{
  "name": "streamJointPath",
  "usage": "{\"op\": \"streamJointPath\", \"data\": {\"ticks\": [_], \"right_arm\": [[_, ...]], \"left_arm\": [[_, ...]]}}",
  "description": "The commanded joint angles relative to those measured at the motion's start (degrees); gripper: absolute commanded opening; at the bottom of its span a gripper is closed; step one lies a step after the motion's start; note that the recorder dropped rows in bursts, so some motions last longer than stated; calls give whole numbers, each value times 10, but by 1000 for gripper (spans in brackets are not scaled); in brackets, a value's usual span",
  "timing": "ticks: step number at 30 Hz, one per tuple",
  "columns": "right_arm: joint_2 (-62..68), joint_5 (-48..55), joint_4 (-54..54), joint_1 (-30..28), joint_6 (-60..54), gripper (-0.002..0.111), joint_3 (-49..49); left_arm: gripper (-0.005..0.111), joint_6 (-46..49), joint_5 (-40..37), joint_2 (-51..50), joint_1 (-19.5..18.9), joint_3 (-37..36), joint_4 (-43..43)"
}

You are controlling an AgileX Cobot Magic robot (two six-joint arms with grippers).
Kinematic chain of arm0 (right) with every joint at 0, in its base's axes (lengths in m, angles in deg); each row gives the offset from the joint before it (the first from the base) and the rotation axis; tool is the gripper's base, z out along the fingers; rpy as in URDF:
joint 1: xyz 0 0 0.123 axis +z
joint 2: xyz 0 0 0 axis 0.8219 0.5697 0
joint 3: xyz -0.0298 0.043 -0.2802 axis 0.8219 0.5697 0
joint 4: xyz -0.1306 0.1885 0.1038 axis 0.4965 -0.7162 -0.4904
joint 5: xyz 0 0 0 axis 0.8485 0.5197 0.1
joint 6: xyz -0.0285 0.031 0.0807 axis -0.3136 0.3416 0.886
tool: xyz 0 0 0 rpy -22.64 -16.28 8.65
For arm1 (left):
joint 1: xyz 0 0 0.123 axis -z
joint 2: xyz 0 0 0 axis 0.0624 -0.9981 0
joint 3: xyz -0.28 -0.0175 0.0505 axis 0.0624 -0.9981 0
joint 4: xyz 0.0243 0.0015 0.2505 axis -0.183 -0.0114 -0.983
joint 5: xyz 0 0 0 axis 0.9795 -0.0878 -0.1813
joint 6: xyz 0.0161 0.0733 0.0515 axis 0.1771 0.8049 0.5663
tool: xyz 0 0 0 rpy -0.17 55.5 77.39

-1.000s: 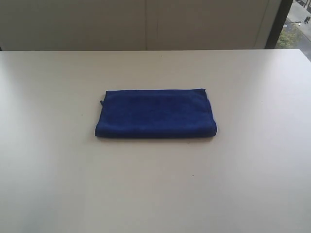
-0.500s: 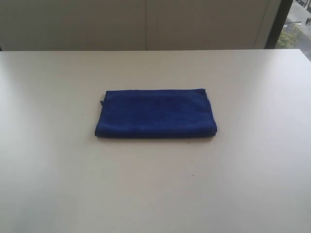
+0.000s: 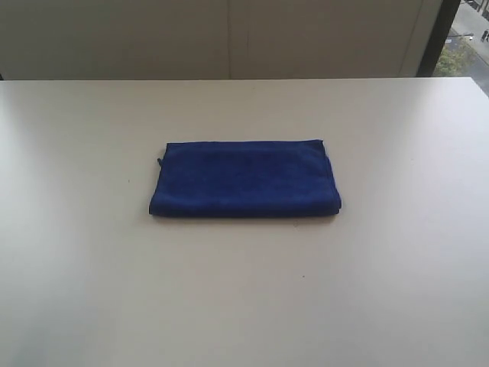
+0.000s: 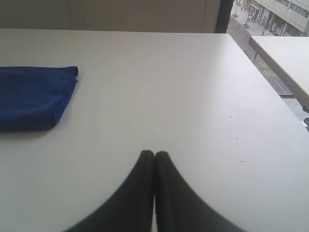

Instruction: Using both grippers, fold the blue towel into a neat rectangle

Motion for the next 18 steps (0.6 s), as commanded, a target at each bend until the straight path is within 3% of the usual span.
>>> {"op": "streamJointPath", "data": {"ticks": [1, 18], "right_arm": [[-2, -10, 5, 0, -7, 0, 3], [-2, -10, 5, 0, -7, 0, 3]], "left_arm": [[0, -77, 7, 2, -1, -3, -39], [0, -57, 7, 2, -1, -3, -42]]}}
